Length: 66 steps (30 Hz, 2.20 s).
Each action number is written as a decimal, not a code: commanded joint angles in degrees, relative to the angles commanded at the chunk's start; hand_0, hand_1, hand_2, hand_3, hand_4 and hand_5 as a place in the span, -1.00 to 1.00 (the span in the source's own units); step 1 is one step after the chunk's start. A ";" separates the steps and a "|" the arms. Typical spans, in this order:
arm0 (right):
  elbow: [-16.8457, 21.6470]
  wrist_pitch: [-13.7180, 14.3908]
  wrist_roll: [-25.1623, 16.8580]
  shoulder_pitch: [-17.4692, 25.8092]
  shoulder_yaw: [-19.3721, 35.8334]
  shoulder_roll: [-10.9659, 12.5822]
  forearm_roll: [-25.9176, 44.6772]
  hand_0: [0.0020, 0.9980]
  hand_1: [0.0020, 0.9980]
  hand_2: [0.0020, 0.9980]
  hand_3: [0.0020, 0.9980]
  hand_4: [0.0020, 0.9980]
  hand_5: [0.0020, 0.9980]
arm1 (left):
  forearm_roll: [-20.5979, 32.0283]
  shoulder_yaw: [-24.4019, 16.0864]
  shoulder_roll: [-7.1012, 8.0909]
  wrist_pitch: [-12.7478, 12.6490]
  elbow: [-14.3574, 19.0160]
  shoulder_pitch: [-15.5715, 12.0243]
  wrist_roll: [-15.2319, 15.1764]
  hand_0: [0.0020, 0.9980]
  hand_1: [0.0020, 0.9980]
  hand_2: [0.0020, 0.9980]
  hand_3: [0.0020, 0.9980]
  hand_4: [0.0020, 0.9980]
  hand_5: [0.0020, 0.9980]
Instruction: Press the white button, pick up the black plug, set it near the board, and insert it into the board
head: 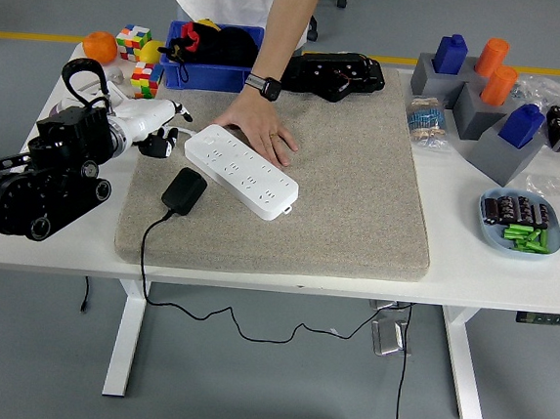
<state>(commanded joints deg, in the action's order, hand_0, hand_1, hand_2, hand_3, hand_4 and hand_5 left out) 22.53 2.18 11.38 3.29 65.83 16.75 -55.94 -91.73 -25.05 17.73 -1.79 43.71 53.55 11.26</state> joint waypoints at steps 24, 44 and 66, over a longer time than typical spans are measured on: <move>0.06 0.04 -0.05 -0.32 -0.74 0.03 0.17 0.41 0.29 0.31 0.20 0.35 -0.16 | 1.52 0.23 0.66 0.40 -0.05 -0.93 -0.19 -0.67 -0.65 -0.63 0.64 -0.56 -1.00; 0.07 0.04 -0.04 0.01 -0.96 0.16 0.07 0.40 0.29 0.31 0.20 0.35 -0.16 | 1.49 1.34 1.95 0.45 1.69 -1.80 -0.51 -0.66 -0.63 -0.63 0.63 -0.52 -1.00; 0.11 0.05 -0.03 -0.25 -1.28 0.30 0.16 0.40 0.29 0.31 0.20 0.35 -0.16 | -1.07 6.38 -1.02 1.51 2.31 -0.81 1.28 -0.64 -0.60 -0.66 0.59 -0.63 -1.00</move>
<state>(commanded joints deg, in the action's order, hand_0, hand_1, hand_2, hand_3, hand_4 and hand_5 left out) 22.64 2.23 11.35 3.04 64.55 17.05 -55.78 -92.80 -18.67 16.71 -0.28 46.02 52.74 12.54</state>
